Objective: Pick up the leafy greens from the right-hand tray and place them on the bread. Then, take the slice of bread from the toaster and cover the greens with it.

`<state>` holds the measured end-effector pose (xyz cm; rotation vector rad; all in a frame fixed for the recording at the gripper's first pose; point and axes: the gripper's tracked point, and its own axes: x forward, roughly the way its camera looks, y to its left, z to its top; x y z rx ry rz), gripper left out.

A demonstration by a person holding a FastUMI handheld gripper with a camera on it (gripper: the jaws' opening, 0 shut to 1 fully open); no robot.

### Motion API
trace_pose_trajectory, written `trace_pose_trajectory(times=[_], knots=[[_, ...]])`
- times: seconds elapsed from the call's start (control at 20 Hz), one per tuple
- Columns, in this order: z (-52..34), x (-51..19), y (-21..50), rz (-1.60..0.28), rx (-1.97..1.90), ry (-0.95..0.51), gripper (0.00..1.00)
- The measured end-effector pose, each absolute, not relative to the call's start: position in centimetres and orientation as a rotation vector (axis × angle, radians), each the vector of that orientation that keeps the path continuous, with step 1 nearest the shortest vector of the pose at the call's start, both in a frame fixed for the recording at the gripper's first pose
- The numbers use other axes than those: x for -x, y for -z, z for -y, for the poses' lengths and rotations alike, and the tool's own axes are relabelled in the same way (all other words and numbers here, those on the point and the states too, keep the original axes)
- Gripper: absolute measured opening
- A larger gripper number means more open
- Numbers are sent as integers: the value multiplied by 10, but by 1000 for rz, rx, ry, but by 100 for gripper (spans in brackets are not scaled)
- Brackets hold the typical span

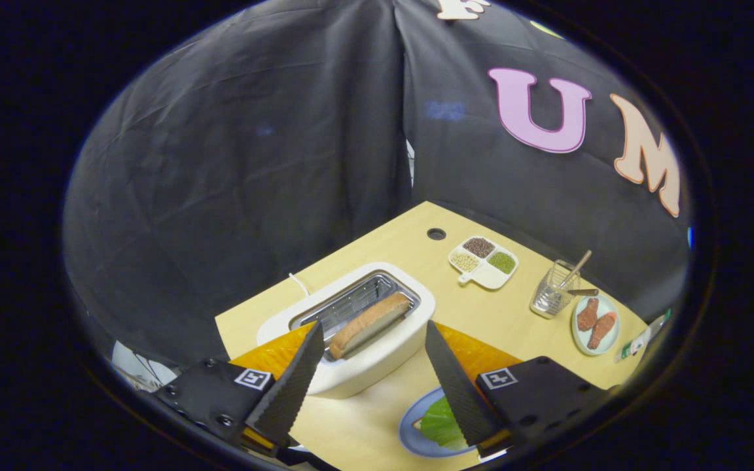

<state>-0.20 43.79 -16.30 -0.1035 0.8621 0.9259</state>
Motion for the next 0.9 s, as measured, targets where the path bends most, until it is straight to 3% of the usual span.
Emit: trace_pose_trajectory(times=[0.25,0.5,0.75,0.9], knots=[[-455,-10,183,-952,22,-869,95],[-464,-16,191,-1042,-75,-827,83],[-470,-20,193,-1073,-132,-823,52],[-471,-22,202,-1066,-129,-804,50]])
